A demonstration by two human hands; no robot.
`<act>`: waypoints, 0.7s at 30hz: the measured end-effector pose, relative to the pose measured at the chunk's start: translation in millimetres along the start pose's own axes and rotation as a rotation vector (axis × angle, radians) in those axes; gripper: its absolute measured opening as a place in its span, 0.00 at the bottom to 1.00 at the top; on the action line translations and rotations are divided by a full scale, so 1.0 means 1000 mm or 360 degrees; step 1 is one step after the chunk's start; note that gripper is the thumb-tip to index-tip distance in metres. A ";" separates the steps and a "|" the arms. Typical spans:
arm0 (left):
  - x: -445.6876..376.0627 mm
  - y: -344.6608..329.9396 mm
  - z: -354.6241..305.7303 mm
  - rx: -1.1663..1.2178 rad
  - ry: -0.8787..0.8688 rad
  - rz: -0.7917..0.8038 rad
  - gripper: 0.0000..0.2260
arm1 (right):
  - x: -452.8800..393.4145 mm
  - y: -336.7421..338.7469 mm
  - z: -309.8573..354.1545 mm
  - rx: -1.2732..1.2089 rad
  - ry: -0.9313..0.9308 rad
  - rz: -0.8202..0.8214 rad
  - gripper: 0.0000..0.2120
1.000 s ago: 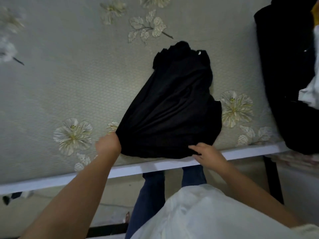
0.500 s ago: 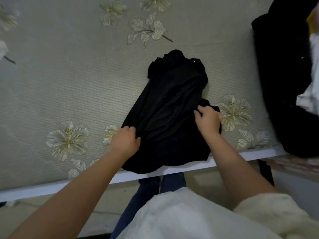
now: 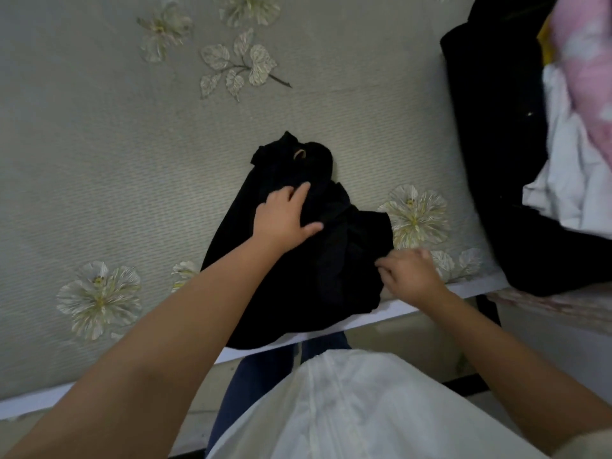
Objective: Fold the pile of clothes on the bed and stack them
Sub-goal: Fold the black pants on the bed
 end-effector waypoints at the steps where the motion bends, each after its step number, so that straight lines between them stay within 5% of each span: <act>1: -0.006 -0.004 0.001 -0.0118 0.0052 0.0144 0.30 | -0.014 0.010 0.001 -0.0064 -0.0044 -0.0077 0.15; 4: -0.013 -0.008 0.013 -0.0112 0.0284 0.0016 0.13 | -0.057 0.029 0.014 -0.0246 -0.0116 -0.0233 0.18; 10: 0.041 0.036 0.092 0.0294 0.0838 -0.0887 0.10 | -0.120 0.033 0.056 -0.0589 -0.0352 0.0038 0.31; 12: 0.074 0.042 0.118 0.0232 0.1101 -0.0814 0.11 | -0.127 0.029 0.068 -0.0627 -0.0335 0.0110 0.23; 16: 0.121 0.015 0.134 0.0175 0.1369 -0.0190 0.10 | -0.115 0.020 0.084 -0.0432 -0.0127 0.0088 0.10; 21: 0.122 -0.009 0.124 0.0305 0.1278 -0.0035 0.05 | -0.080 0.032 0.069 -0.0723 0.0460 -0.0261 0.03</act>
Point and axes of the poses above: each hand's wrist, its own x-axis away from the middle knuckle, its own y-axis out of the back of the hand, z = x × y, the point moved 1 cm from there along -x, towards the middle knuckle, and after that the axes turned 10 degrees about -y, right-handed, at the moved point
